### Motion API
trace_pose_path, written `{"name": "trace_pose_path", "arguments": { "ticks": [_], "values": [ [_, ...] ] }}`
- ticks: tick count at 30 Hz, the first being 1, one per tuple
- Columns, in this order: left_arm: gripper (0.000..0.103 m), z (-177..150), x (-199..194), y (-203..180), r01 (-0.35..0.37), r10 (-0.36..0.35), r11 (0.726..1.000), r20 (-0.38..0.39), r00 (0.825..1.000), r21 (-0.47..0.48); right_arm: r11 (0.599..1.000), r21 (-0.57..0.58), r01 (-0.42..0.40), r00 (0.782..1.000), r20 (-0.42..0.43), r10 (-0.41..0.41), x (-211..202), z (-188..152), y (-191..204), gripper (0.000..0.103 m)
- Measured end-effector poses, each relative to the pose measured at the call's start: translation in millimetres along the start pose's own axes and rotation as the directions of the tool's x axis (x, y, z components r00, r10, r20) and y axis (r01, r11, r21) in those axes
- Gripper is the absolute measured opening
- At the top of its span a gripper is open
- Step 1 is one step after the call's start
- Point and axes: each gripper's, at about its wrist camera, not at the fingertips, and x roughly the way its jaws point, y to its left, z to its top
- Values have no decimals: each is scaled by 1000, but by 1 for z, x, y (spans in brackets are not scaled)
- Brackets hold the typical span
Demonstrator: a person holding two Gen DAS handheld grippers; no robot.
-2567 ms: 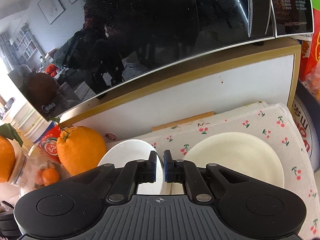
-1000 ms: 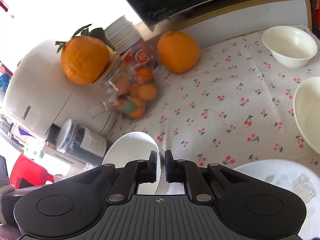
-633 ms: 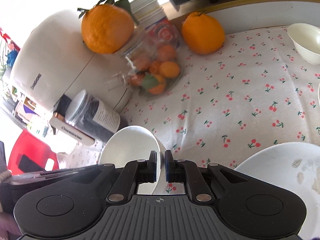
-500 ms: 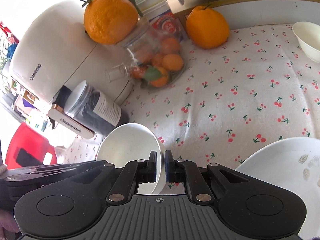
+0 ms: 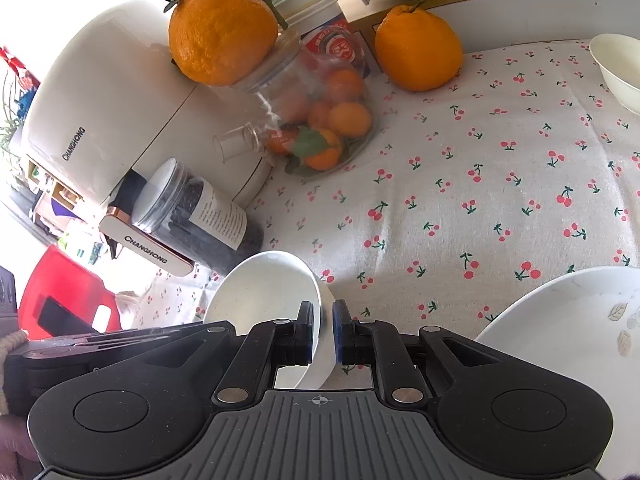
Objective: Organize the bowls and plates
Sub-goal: 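Lift the white bowl with both tools and carry it over the plate stack, then lower the white bowl onto the plate stack and open both tools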
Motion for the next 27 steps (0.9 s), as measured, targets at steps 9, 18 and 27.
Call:
{"name": "trace_pose_path", "arguments": {
  "ticks": [9,18,27],
  "values": [
    [59,5,-13,-13,4,-6,999,59,998,34,1000,7,2,998,69,-2,-29,7,-9,58],
    [91,16,-20,-49,-15,2,993,111,994,118,996,57,64,991,115,-70,-60,18,-32,75],
    [100,22,-9,-98,-16,-4,985,119,993,173,979,98,176,966,174,-191,-89,23,-64,80]
  ]
}}
